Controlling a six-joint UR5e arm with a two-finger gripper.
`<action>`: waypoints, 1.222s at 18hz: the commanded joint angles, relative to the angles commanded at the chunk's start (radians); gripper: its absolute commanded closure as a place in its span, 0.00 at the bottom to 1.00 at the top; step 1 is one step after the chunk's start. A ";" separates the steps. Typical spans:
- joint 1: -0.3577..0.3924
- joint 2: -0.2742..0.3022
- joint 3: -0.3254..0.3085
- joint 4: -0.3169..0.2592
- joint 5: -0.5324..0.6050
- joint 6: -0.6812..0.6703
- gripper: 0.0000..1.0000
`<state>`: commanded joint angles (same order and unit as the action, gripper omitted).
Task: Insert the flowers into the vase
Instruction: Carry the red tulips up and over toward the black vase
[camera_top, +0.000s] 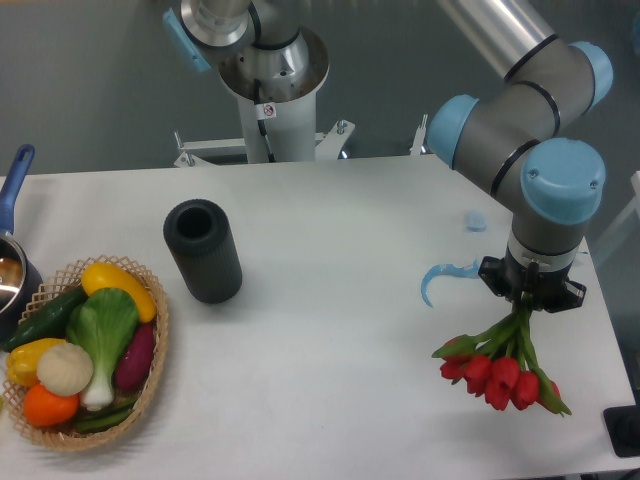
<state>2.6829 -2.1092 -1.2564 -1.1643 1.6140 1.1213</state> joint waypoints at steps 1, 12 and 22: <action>0.003 0.005 0.008 0.002 -0.032 0.000 0.96; -0.055 0.040 -0.047 0.241 -0.212 -0.118 0.96; -0.069 0.132 -0.147 0.374 -0.761 -0.236 0.96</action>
<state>2.6139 -1.9774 -1.4035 -0.7900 0.8535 0.8852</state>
